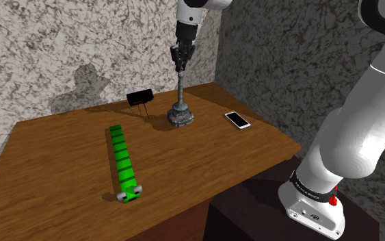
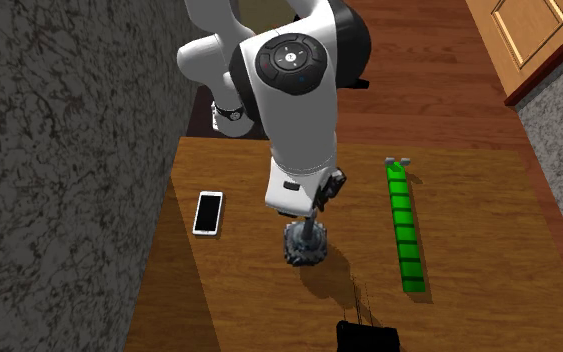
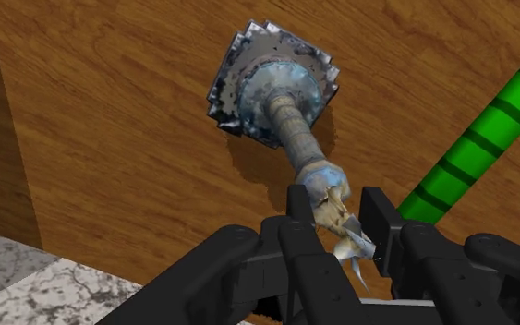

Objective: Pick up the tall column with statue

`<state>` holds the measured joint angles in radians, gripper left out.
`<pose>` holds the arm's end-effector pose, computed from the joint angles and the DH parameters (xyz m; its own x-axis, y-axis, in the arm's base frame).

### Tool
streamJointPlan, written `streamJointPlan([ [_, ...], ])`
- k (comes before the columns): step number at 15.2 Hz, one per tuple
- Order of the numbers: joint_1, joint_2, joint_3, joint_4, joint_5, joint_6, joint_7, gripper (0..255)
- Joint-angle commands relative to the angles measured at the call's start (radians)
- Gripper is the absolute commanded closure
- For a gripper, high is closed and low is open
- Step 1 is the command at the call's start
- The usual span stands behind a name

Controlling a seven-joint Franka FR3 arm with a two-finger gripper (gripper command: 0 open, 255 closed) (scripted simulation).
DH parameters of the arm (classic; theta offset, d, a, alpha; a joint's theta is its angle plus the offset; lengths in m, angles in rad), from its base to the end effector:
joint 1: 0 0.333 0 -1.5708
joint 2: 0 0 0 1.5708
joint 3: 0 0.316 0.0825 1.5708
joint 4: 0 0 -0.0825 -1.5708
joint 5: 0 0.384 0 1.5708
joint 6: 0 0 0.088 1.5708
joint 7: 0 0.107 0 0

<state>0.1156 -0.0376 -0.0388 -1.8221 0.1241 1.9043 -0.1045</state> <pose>0.5613 0.0519 0.5559 0.9819 0.1388 0.1291 0.1532 -0.9821 -0.1096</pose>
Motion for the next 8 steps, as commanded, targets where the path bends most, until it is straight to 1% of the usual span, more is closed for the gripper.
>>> streamJointPlan([
  [1, 0.0, 0.0, 0.0, 0.028, -0.001, -0.026, 0.004, 255],
  [6, 0.0, 0.005, 0.0, 0.101, -0.003, -0.094, 0.011, 255],
  [8, 0.0, 0.005, 0.0, 0.103, -0.003, -0.096, 0.011, 255],
])
